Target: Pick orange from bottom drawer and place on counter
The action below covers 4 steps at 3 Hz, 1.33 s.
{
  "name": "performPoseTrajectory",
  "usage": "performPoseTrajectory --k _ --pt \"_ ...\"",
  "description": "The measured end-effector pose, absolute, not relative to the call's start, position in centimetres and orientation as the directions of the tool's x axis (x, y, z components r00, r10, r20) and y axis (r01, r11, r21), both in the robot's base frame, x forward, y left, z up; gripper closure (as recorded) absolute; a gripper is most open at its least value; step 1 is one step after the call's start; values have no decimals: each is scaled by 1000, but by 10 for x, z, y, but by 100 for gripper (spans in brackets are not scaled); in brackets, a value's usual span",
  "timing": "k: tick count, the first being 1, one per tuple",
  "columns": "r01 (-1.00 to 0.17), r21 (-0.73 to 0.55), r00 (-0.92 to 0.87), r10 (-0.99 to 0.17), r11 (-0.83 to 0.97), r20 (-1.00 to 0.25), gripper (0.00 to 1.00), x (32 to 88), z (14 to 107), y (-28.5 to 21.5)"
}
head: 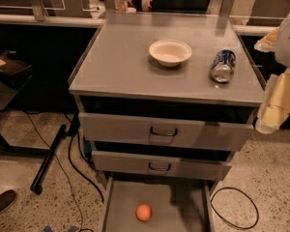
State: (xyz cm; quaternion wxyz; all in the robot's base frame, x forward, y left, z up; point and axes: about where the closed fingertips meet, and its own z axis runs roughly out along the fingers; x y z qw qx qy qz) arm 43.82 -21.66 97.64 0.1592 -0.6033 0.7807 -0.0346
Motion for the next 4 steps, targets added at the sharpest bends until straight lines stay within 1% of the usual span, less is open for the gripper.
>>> performPoseTrajectory --k 1,2,3,4 --pt "-931 -246 -221 -953 270 -207 0 438 976 -217" --pt "-931 -207 -246 -937 299 -248 0 428 923 -211" --pt "-928 -195 -256 -923 318 -288 0 424 854 -201" --pt "-928 -192 -257 -922 319 -289 0 423 851 -201"
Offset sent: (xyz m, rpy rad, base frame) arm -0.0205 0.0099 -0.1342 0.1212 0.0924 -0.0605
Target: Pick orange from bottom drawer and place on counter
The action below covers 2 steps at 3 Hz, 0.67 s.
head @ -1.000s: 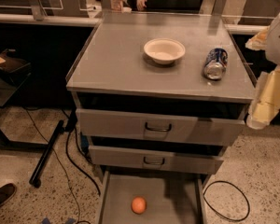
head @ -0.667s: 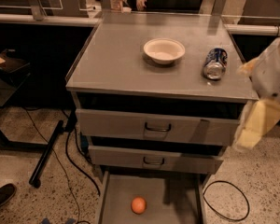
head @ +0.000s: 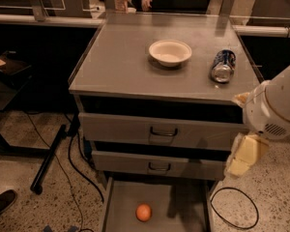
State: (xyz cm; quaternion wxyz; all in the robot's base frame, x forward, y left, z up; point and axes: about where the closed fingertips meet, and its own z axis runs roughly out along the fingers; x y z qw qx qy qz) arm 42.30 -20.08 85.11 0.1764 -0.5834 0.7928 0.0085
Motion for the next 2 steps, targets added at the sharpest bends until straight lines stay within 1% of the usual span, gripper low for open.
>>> performPoseTrajectory --k 1,2 --pt "-930 -166 -267 -914 328 -305 0 416 825 -200" --pt "-940 -121 -268 -909 320 -320 0 409 764 -190"
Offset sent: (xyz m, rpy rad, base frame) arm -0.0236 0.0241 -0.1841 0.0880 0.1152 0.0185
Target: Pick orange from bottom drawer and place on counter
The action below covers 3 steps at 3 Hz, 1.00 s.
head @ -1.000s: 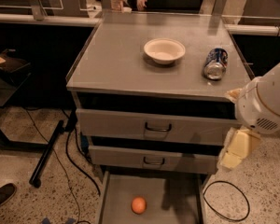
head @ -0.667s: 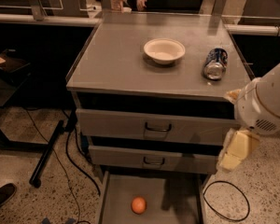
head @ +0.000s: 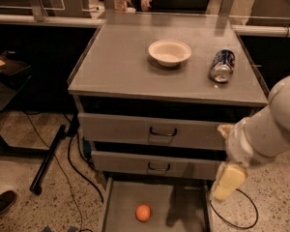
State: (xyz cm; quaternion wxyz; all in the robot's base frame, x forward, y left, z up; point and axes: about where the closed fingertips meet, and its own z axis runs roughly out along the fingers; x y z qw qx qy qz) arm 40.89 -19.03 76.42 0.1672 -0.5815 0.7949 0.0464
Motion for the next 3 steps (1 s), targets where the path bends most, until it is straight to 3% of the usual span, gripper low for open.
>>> performPoseTrajectory --k 2,3 --pt "-952 -38 -274 -903 302 -330 0 403 663 -163" --pt "-952 -38 -274 -903 302 -330 0 403 663 -163"
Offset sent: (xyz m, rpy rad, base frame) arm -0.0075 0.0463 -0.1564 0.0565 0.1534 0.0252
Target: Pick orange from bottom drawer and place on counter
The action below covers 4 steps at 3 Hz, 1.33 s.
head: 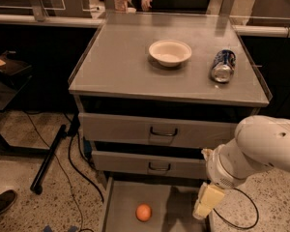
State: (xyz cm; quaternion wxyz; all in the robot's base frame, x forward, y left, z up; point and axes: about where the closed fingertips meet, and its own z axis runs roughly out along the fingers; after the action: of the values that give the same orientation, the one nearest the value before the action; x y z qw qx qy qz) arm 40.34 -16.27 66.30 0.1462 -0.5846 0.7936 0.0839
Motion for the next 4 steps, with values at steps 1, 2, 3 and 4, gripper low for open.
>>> performPoseTrajectory --k 1,2,3,4 --pt "-952 4 -290 -897 306 -333 0 399 615 -158" --pt "-952 47 -299 -883 303 -362 0 398 548 -148" --pt "-946 133 -325 -875 296 -359 0 400 485 -134" --pt "-946 133 -325 -875 296 -359 0 400 485 -134"
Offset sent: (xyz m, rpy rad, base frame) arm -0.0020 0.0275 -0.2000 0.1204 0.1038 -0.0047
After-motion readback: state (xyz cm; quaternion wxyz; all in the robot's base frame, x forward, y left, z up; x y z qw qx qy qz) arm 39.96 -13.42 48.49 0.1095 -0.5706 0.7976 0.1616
